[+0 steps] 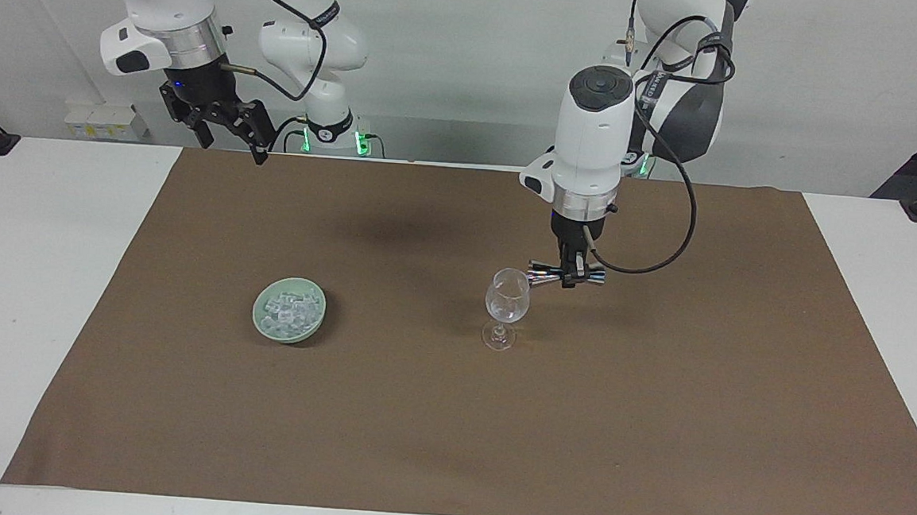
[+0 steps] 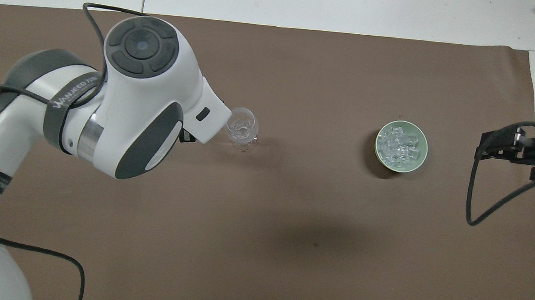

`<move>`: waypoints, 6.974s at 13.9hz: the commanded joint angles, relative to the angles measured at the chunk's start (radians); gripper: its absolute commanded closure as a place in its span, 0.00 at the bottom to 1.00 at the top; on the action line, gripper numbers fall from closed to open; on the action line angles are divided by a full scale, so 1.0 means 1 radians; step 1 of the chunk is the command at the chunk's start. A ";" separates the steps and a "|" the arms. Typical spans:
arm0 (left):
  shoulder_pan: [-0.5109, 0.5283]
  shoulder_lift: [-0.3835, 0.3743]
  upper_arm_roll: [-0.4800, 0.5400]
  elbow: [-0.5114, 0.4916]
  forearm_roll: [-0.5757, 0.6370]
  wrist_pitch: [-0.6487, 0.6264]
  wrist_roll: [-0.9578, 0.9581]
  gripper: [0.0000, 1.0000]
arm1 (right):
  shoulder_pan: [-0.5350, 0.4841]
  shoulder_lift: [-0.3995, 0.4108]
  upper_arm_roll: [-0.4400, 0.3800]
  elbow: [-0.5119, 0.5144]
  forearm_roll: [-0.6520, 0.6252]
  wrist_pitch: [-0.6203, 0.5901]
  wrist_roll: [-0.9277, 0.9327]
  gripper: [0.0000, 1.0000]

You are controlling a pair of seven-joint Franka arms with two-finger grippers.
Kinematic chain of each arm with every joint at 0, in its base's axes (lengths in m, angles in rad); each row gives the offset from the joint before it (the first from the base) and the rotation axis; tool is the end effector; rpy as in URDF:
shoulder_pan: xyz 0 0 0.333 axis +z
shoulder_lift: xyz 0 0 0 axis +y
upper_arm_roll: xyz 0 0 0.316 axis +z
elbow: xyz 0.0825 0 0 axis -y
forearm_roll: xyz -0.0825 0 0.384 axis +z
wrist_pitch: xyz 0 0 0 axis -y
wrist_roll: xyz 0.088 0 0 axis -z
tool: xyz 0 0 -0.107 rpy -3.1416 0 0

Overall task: Pour wine and add ice with both arms
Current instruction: 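Carry the silver cup back toward its spot with the left gripper, then set down the silver cup while the right gripper grasps the ice dish, then carry the ice dish to the clear cup while the left gripper withdraws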

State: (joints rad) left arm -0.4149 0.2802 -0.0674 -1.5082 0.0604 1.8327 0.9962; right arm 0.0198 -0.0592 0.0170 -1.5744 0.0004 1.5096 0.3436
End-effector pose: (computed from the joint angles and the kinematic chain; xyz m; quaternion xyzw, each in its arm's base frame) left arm 0.5822 -0.2937 0.5089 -0.7348 0.6776 -0.0166 0.0251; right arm 0.5295 0.0198 0.6495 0.9883 -0.1528 -0.0027 0.0008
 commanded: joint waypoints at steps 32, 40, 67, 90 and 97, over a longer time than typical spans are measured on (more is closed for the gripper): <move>1.121 0.565 -0.109 0.011 -1.160 -0.487 1.317 1.00 | 0.006 0.156 0.003 -0.185 -0.011 0.407 -0.121 0.00; 1.131 0.588 -0.104 0.006 -1.157 -0.490 1.363 0.98 | 0.035 0.226 0.006 -0.424 -0.094 0.754 -0.118 0.00; 1.121 0.388 -0.092 0.195 -0.759 -0.471 1.224 0.00 | 0.046 0.265 0.011 -0.415 -0.122 0.847 -0.068 1.00; 0.507 -0.068 -0.092 0.102 -0.031 -0.121 -0.827 0.00 | 0.066 0.042 0.052 -0.210 0.017 0.403 0.075 1.00; 0.527 -0.203 -0.094 -0.032 -0.005 -0.142 -1.047 0.00 | 0.224 0.289 0.112 0.106 -0.003 0.296 0.438 1.00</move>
State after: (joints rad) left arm 0.1088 0.1286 -0.1606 -1.4778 0.0325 1.6827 0.0236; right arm 0.2077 0.1214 0.1259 -1.6080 -0.0023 1.8483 0.7038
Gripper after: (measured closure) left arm 0.000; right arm 0.670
